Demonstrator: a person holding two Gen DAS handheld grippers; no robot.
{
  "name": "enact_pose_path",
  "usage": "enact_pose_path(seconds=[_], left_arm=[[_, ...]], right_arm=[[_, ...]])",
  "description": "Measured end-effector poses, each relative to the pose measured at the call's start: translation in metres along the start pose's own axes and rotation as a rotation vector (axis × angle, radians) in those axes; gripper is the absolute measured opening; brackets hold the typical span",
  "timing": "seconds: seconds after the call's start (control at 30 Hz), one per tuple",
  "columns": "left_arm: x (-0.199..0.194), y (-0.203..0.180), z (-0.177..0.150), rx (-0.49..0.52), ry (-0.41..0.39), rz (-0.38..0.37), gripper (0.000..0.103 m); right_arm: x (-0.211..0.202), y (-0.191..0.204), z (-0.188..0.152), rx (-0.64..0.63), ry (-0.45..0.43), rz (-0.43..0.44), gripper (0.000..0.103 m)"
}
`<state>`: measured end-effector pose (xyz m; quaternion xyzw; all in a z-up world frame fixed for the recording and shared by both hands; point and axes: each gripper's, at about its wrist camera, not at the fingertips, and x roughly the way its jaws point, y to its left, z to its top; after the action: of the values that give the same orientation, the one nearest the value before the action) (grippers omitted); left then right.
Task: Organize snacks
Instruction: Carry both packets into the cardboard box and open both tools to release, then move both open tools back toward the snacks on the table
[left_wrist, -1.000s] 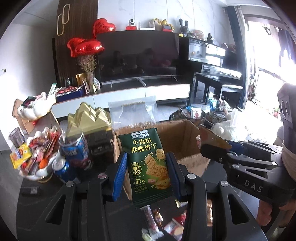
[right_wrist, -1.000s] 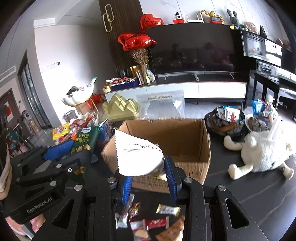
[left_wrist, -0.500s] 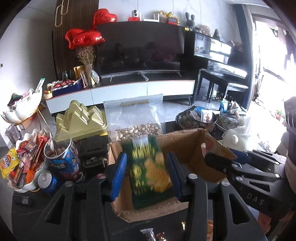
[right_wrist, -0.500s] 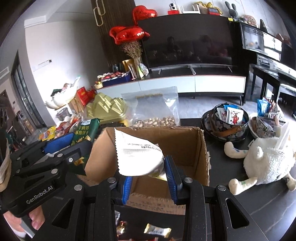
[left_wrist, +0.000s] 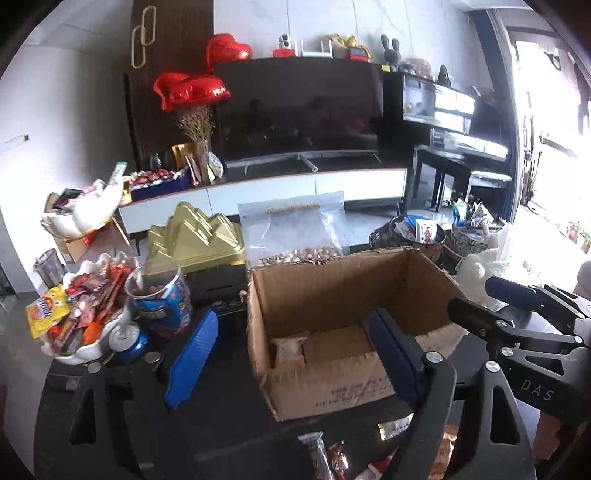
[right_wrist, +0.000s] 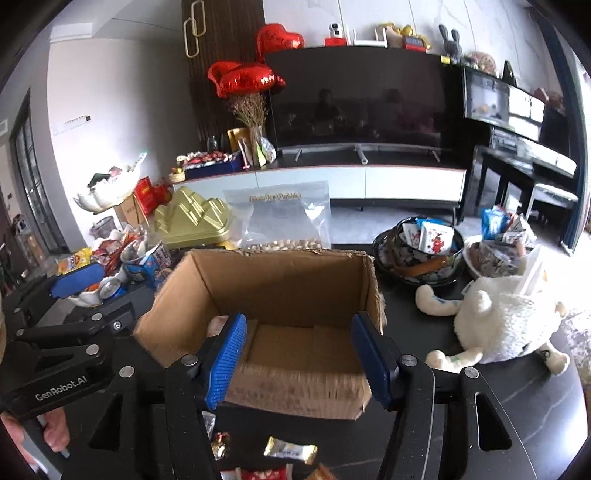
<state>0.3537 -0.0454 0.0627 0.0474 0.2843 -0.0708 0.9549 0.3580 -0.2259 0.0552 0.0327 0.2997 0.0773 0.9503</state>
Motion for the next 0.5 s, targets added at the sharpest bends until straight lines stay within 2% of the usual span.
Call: enact_pose_path(seconds=[0.2,0.3,0.5], left_arm=[[-0.037,-0.004,-0.011,0.012,-0.038,-0.002,0.088],[-0.053,-0.008,-0.020,0.015,-0.041,-0.027,0.088],[-0.077,-0.020,-0.039,0.048,-0.066,-0.037,0.088]], right_arm=[[-0.034,0.007,-0.017,0.011,-0.017,0.027,0.064],[-0.046,0.008,-0.026,0.026,-0.015,0.040,0.064],[-0.073,0.005,-0.048,0.042,-0.022,0.033,0.064]])
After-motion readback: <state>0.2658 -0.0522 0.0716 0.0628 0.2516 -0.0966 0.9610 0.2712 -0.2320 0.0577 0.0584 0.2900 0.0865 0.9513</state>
